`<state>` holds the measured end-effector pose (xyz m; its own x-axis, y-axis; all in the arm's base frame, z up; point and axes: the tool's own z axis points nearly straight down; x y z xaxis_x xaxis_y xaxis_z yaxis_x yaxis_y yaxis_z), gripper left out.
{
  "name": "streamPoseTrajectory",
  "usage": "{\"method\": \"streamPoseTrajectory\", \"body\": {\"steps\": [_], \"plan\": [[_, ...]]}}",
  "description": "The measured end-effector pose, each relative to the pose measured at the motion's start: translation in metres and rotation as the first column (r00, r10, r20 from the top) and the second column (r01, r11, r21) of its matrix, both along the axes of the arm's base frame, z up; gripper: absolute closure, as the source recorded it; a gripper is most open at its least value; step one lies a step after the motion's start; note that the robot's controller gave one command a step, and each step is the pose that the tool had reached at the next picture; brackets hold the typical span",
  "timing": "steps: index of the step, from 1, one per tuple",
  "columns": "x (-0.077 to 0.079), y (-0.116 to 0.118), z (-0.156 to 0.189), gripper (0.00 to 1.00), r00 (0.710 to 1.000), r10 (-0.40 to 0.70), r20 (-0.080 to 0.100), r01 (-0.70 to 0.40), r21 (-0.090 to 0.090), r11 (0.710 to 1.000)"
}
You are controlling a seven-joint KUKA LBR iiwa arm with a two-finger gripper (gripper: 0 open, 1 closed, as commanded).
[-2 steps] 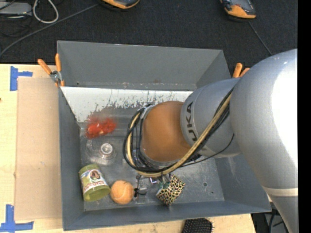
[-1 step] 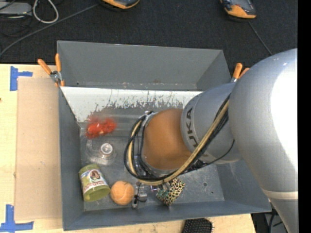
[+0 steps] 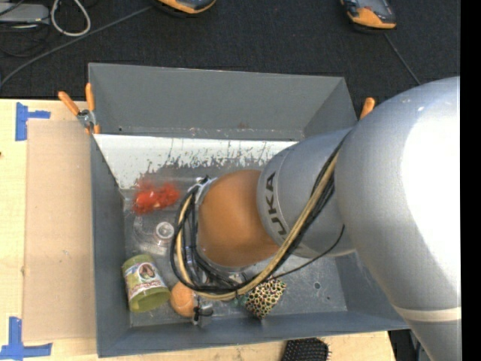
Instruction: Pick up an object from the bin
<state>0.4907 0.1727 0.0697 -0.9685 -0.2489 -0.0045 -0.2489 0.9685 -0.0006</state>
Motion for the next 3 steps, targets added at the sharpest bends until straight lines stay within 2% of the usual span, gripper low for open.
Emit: {"method": "streamPoseTrajectory", "body": {"steps": [1,3], "plan": [[-0.0102,-0.0240,-0.0005,1.00,0.979,-0.206,-0.008,0.206,-0.005,0.979],[-0.0097,-0.0225,-0.0005,1.00,0.980,-0.200,-0.007,0.200,-0.004,0.980]]}}
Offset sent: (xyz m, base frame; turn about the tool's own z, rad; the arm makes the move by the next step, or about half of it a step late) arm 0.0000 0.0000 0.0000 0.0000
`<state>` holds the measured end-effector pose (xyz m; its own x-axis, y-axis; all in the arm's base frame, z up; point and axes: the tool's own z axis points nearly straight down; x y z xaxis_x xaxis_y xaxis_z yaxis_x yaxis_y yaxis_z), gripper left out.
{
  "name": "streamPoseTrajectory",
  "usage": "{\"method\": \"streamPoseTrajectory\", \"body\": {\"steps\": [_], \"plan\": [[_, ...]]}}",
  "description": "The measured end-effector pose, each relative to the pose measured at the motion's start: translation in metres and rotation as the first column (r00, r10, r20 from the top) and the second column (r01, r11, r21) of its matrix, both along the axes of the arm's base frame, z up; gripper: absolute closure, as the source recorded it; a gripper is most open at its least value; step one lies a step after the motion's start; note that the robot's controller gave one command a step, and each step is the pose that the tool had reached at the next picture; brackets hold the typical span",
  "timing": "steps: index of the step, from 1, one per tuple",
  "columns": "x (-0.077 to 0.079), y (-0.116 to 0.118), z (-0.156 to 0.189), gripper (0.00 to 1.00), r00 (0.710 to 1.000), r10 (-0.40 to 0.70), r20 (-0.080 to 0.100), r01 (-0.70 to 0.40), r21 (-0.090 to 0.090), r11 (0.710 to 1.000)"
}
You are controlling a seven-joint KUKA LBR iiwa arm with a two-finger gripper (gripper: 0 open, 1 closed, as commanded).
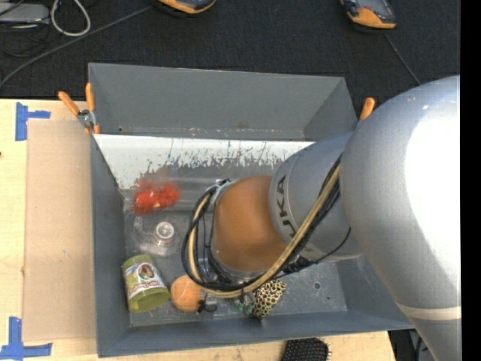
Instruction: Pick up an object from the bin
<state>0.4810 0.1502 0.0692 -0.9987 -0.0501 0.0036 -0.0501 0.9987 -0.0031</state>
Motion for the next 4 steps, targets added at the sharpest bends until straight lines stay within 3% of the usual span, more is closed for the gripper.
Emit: {"method": "streamPoseTrajectory", "body": {"steps": [1,2,3,4], "plan": [[-0.006,-0.050,0.000,1.00,0.985,0.173,-0.004,-0.173,0.002,0.985],[0.006,-0.003,0.000,1.00,0.980,0.199,0.000,-0.199,0.001,0.980],[-0.003,-0.013,0.063,1.00,0.975,0.221,-0.010,-0.221,0.000,0.975],[0.005,-0.003,0.088,1.00,0.972,0.235,-0.003,-0.235,0.002,0.972]]}}
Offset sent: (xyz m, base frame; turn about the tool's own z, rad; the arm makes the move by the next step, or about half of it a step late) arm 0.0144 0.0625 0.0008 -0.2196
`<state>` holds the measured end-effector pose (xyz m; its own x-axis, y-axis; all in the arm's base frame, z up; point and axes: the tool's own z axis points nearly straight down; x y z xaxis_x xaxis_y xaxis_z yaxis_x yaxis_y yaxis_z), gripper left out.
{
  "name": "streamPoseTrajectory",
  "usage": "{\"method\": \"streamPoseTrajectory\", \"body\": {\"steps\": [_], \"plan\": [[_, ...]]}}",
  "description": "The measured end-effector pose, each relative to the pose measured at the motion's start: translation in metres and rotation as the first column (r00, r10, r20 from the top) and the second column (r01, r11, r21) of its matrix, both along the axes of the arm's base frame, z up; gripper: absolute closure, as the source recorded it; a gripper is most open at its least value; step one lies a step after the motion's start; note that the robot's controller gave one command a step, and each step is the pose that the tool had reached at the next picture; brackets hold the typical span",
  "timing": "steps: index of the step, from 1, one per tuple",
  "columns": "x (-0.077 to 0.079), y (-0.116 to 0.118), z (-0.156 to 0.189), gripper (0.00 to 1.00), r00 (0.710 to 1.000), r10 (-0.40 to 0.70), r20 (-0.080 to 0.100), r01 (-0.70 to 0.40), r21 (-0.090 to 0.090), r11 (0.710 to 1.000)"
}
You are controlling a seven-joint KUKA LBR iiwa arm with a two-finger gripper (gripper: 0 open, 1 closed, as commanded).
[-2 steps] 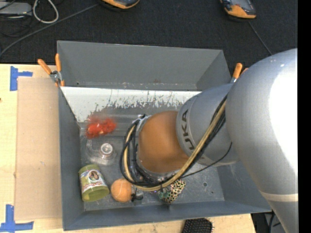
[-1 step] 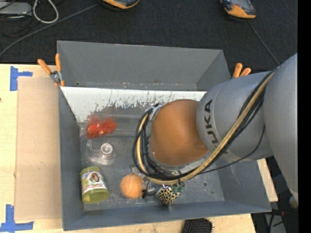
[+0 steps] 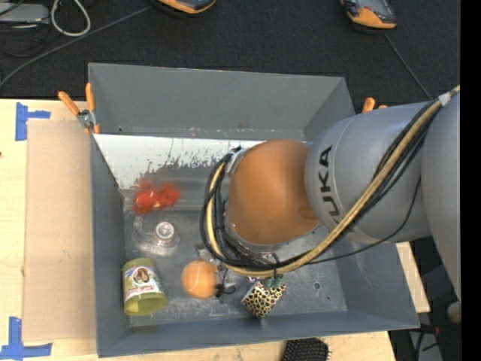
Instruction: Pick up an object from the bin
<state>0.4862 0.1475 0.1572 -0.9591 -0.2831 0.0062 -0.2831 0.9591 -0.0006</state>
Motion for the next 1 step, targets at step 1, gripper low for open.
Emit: {"method": "streamPoseTrajectory", "body": {"steps": [1], "plan": [[-0.0051,-0.0059,0.0525,1.00,1.000,0.005,-0.010,-0.005,-0.003,1.000]]}}
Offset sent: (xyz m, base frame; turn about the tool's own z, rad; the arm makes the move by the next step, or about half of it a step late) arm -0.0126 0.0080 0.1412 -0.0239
